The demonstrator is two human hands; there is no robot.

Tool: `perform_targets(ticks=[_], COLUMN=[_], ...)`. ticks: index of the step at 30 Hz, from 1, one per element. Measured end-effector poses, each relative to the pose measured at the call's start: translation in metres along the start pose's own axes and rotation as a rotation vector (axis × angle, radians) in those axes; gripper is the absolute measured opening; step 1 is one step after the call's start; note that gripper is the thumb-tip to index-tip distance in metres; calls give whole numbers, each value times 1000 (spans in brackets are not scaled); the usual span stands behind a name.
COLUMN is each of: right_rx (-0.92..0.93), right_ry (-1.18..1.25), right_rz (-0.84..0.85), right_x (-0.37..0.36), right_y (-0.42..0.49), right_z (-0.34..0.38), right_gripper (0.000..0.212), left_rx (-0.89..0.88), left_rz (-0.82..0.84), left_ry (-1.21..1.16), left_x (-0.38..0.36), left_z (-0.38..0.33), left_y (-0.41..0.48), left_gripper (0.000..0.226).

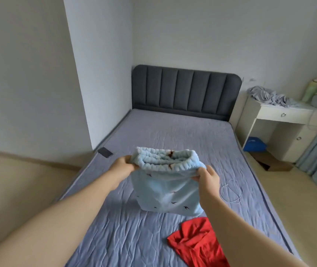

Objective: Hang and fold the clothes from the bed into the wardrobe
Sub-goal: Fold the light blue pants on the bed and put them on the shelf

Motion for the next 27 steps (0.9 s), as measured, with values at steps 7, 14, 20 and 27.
perform_targets(ticks=[7, 14, 20, 27], right_rx=[-242, -360, -425, -229], right_ry=[-70, -83, -81, 166], right_rz=[18, -9, -61, 121], right_x=[18, 12, -15, -90], right_y=[-35, -28, 50, 209], right_z=[-118, -176, -195, -148], right_gripper=[15, 12, 14, 66], left_rx=[234, 345, 539, 101], left_rz=[108, 65, 86, 56], left_ry=[51, 167, -84, -144], left_x=[-45, -59, -86, -86], left_z=[110, 163, 178, 112], left_y=[-17, 20, 99, 275], left_gripper=[20, 24, 24, 60])
Point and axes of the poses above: each hand's wrist, its own y-axis towards the middle knuckle, its own x-axis out of the back of the hand, z = x × y, the point moved 8 cm from there along y, towards the middle knuckle, and after that the axes turned 5 degrees about z, right-handed, at the moved point
